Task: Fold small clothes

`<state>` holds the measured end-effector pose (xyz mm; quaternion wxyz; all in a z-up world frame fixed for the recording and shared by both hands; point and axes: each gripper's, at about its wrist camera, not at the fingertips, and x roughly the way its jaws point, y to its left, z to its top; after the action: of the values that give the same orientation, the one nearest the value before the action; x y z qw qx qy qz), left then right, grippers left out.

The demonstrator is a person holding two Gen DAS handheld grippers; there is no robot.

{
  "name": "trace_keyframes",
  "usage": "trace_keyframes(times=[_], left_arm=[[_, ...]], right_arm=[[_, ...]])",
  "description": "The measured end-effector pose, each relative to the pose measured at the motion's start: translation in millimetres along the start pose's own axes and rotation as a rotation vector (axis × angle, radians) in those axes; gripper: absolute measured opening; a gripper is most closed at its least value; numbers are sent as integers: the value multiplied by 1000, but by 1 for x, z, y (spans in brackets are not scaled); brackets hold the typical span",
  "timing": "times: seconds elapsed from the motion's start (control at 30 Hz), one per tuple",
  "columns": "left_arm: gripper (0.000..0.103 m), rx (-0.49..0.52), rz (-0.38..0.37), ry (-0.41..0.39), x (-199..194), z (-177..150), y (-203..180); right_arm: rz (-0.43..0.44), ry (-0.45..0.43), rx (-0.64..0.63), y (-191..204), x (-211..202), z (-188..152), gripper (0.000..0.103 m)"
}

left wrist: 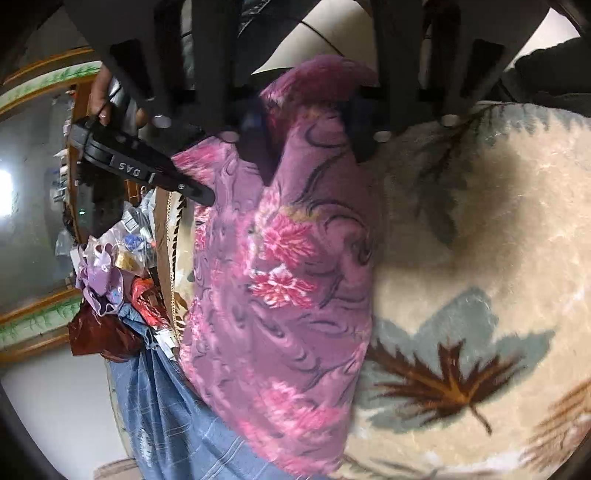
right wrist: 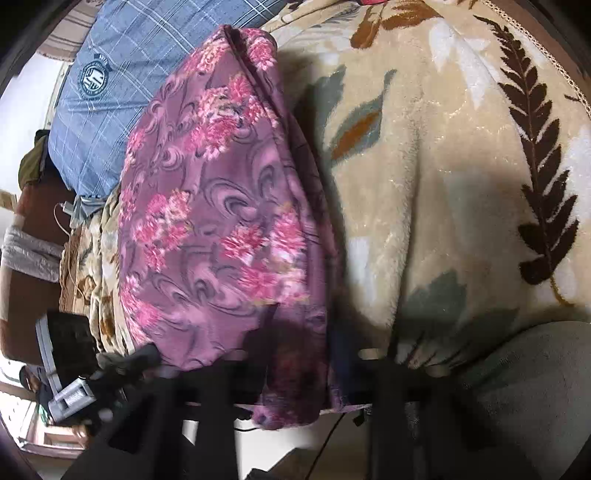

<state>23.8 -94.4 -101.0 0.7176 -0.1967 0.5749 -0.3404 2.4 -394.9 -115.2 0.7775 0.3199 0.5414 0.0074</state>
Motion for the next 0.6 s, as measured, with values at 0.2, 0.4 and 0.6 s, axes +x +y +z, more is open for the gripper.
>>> trace_keyframes(times=[0.2,0.4,0.6], left_arm=[[29,30,69,46,16,4,5],[60,45,-33,2,-26,22,-9],[66,51,6,-102,-40,68,-11]], right_arm=[[-39,17,27,-13,-6,-2,12],[9,-94,-46,3,-49,13,68],[179,-175,-110,15,-68,75,77]])
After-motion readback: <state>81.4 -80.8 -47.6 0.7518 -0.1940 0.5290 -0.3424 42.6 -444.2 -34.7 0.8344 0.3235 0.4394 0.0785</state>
